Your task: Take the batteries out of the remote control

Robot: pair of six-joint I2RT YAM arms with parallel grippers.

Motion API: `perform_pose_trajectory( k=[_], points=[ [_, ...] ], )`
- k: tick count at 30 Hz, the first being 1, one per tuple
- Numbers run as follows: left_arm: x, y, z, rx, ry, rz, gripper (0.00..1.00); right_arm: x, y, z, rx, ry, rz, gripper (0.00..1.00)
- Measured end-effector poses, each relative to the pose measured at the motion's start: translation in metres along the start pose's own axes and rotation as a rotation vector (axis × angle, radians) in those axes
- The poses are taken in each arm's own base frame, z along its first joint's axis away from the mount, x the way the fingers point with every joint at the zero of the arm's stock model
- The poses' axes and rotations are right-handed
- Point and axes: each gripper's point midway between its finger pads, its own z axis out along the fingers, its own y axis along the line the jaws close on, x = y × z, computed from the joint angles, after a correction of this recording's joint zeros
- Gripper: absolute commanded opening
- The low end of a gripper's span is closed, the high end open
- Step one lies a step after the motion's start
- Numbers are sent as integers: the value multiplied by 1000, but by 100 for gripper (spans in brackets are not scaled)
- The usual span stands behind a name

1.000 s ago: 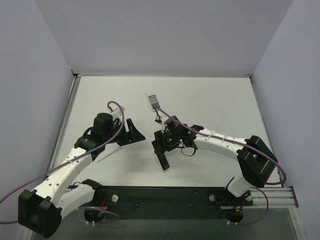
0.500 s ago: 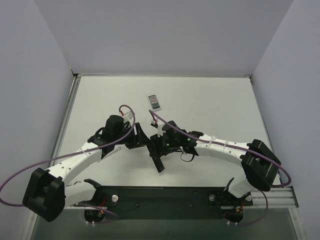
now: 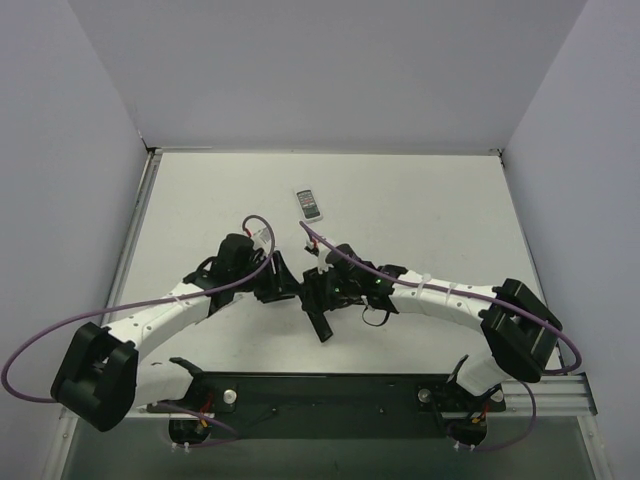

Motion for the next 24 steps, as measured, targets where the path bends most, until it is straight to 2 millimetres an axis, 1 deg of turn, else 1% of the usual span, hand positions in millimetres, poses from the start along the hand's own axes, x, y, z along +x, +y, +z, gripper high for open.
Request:
perform_pose_trajectory(
  k=[2, 4, 7, 8, 9, 11, 12, 14, 15, 18, 21, 23, 24],
  points=[
    [1, 2, 2, 2, 3, -9, 48, 2, -1, 0, 2, 2, 0, 26],
    [2, 2, 4, 5, 5, -13, 46, 2, -1, 0, 1, 4, 0, 27],
    [2, 0, 6, 15, 8, -11, 40, 2, 2, 1, -14, 4, -3, 28],
    [3, -1, 7, 19, 12, -11, 36, 2, 4, 1, -24, 4, -4, 28],
    [3, -1, 8, 23, 17, -12, 26, 2, 6, 1, -31, 6, -5, 28],
    [5, -1, 10, 30, 30, -18, 12, 4, 6, 2, -34, 10, -7, 29],
    [6, 0, 12, 31, 40, -18, 0, 5, 6, 3, -32, 14, -7, 35],
    [8, 1, 14, 29, 50, -23, 0, 8, 4, 3, -28, 19, -3, 47],
    [9, 1, 15, 29, 56, -30, 0, 9, 3, 3, -25, 23, -2, 56],
    [11, 4, 16, 16, 65, -53, 0, 9, -2, 4, 8, 17, -3, 66],
    [12, 7, 16, -5, 67, -91, 0, 12, -9, 3, 80, 6, -39, 68],
    [13, 7, 16, -14, 66, -122, 0, 16, -7, 0, 124, -2, -89, 68],
    [12, 7, 16, -16, 64, -139, 0, 19, -6, -2, 156, -8, -133, 66]
  ],
)
